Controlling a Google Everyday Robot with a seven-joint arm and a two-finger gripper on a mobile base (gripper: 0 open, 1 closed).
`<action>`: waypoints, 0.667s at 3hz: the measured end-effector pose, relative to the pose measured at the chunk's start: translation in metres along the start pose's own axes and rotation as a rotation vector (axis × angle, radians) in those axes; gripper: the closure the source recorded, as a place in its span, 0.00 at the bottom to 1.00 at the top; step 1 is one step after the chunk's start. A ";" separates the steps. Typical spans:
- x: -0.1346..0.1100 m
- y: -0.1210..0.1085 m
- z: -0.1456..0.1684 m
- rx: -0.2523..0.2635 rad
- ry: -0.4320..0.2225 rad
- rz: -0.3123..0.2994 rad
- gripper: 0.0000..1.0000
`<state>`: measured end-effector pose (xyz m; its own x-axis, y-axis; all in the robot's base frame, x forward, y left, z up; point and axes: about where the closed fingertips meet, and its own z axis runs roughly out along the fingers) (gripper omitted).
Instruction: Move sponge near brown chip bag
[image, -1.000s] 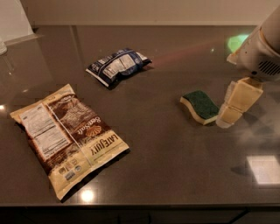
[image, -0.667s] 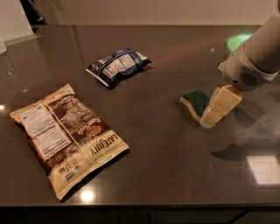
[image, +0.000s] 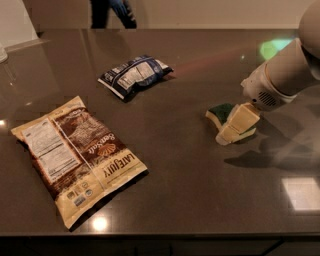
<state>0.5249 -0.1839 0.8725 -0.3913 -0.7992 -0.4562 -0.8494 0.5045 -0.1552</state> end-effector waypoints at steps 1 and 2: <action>0.006 -0.013 0.008 0.010 0.013 0.038 0.00; 0.012 -0.022 0.015 0.016 0.032 0.069 0.00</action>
Offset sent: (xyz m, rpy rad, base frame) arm 0.0308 -0.0277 -0.0260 -0.0267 0.0571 -0.1275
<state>0.5439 -0.1995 0.8577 -0.4598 -0.7726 -0.4378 -0.8147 0.5632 -0.1382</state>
